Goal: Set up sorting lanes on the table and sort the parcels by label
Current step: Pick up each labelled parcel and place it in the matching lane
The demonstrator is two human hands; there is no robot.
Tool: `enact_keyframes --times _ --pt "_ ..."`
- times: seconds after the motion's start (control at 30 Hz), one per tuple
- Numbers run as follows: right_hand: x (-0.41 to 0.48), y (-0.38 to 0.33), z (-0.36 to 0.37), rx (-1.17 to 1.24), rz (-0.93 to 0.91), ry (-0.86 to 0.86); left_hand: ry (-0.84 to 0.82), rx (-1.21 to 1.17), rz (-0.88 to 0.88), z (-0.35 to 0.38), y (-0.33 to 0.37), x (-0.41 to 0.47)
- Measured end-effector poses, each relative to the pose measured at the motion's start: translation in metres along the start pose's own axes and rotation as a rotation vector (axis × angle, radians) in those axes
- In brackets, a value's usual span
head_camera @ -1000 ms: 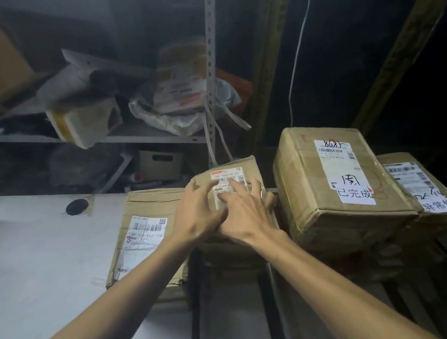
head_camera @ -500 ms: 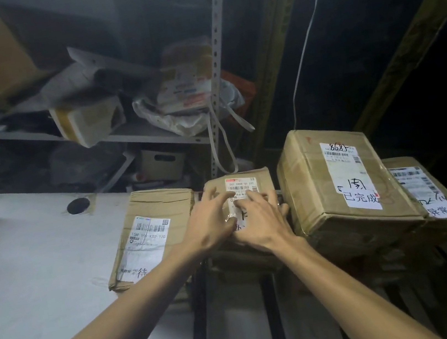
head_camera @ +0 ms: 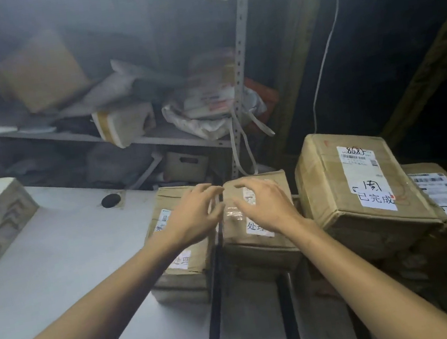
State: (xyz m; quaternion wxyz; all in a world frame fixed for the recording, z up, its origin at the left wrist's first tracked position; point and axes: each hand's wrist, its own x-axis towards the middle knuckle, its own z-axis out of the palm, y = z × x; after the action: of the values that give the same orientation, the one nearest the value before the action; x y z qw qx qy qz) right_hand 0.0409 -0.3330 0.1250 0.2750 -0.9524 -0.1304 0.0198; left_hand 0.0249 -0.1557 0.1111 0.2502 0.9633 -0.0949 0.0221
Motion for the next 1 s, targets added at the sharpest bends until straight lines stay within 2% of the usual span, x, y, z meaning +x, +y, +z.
enact_keyframes --times 0.17,0.43,0.63,0.8,1.0 --pt "0.016 -0.071 0.020 0.062 -0.155 -0.074 0.142 0.007 -0.116 -0.060 -0.045 -0.046" --pt "0.011 -0.231 0.089 0.090 -0.418 -0.184 0.334 0.050 -0.322 -0.157 -0.138 -0.163" --pt "-0.007 -0.341 0.140 0.075 -0.550 -0.279 0.393 0.002 -0.478 -0.212 -0.216 -0.254" --pt "-0.005 -0.397 0.176 0.101 -0.560 -0.301 0.403 -0.026 -0.522 -0.241 -0.263 -0.287" --pt "0.033 -0.426 0.225 0.045 -0.544 -0.351 0.372 -0.061 -0.533 -0.253 -0.319 -0.281"
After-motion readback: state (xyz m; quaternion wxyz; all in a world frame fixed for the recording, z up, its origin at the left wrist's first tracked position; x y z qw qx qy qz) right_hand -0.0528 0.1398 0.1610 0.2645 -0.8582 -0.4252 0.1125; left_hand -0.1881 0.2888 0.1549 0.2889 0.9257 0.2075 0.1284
